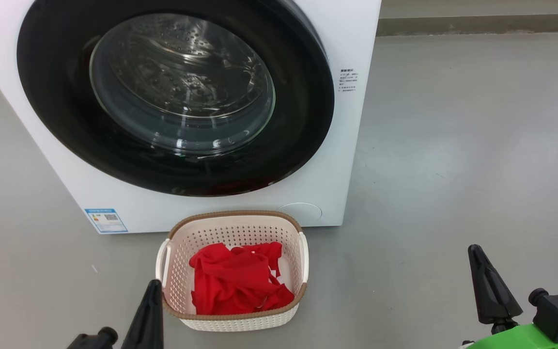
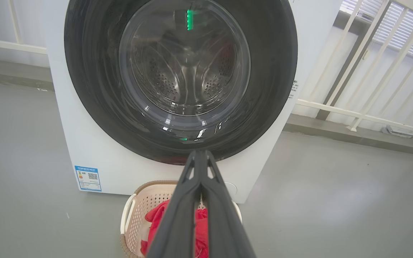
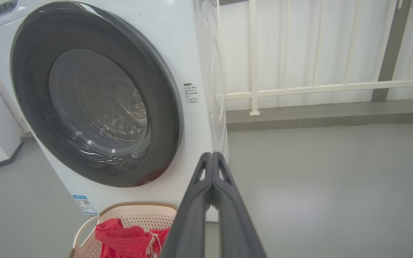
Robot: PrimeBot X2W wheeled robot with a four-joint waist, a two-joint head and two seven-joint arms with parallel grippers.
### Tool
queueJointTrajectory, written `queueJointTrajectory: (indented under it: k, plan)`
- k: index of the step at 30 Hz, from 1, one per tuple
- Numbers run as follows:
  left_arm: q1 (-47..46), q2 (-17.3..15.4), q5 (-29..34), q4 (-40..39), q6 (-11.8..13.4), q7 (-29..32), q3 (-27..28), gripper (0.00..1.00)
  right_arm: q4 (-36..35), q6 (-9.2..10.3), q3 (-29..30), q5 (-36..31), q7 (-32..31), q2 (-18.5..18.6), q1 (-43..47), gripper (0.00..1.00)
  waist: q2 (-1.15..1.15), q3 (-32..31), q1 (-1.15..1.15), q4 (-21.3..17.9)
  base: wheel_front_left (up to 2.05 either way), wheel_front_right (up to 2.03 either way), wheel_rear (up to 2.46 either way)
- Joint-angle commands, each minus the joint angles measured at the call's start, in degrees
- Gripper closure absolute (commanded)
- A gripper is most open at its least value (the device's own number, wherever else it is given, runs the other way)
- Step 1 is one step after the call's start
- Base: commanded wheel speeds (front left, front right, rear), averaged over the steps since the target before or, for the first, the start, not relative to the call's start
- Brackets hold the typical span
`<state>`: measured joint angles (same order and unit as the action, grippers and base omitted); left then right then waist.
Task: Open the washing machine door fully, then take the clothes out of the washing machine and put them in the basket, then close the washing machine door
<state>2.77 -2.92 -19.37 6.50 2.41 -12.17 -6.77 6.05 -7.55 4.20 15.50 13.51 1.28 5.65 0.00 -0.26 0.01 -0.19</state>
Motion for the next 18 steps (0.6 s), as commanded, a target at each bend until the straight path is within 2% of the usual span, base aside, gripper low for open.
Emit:
queueJointTrajectory:
  k: [1, 18]
  plan:
    - [-1.1, -0.45, -1.79, -0.97, -0.75, 0.27, 0.98, 1.0, -1.12, 0.01, -0.3, 2.31, -0.44, 0.79, -2.11, 1.0, 0.0, 0.01, 0.0, 0.0, 0.0, 0.0, 0.0]
    - [-2.29, -0.52, -12.21, 0.26, -2.01, 2.77, 2.57, 1.0, 0.23, 0.02, -0.68, 13.71, -2.66, 1.47, -3.57, 1.0, 0.0, 0.05, 0.0, 0.03, 0.0, 0.0, 0.0]
